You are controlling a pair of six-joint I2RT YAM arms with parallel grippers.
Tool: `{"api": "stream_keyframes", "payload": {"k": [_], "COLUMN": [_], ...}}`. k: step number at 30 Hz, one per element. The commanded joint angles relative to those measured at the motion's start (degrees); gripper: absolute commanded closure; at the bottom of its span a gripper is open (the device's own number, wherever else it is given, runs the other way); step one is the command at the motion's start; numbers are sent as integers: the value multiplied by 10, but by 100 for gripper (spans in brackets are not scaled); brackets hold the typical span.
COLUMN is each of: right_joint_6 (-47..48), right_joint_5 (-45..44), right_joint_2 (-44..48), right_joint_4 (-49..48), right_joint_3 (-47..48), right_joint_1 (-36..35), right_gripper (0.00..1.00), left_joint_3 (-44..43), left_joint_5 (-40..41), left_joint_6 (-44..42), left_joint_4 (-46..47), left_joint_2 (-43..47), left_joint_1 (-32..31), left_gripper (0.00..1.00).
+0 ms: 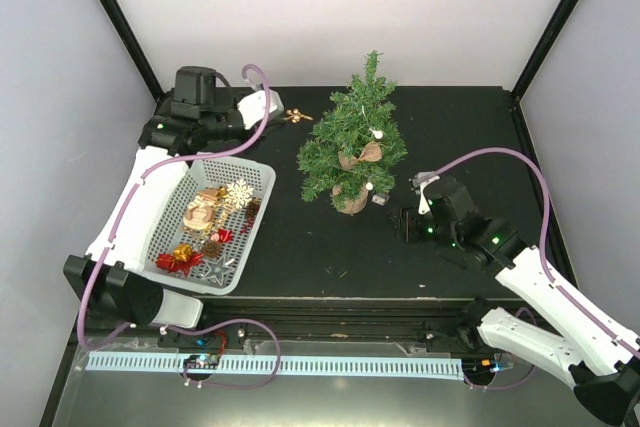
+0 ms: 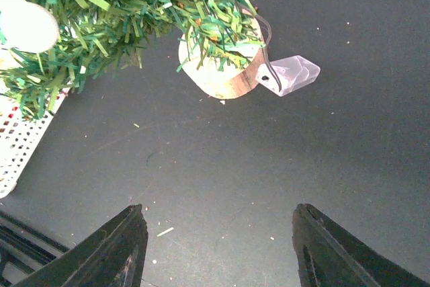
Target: Decorate the small christmas tree
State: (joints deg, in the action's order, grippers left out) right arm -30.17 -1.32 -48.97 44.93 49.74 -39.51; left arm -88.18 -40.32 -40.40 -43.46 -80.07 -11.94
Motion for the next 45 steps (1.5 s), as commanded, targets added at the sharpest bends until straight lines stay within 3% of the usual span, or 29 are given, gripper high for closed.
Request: {"api": "stream_keyframes", "payload": {"k": [1,22,45], "right_joint_6": [-12,-23,-27], "right_joint_5": [2,7,8], "right_joint_2": [4,12,18], "right_joint_4": [-17,-37,-44], "right_joint_3": [-11,-38,-51], "right_joint_1": [-2,-1,0], "right_gripper": [40,40,40], "left_joint_3": [-26,-49,-29], "left_joint_5": [46,221,269], "left_joint_6": [9,-75,-83], "left_joint_4": [35,27,40], "left_joint_2": [-15,-59,-71], "left_joint_1": [-46,-169,-217], "left_gripper": [98,99,95]}}
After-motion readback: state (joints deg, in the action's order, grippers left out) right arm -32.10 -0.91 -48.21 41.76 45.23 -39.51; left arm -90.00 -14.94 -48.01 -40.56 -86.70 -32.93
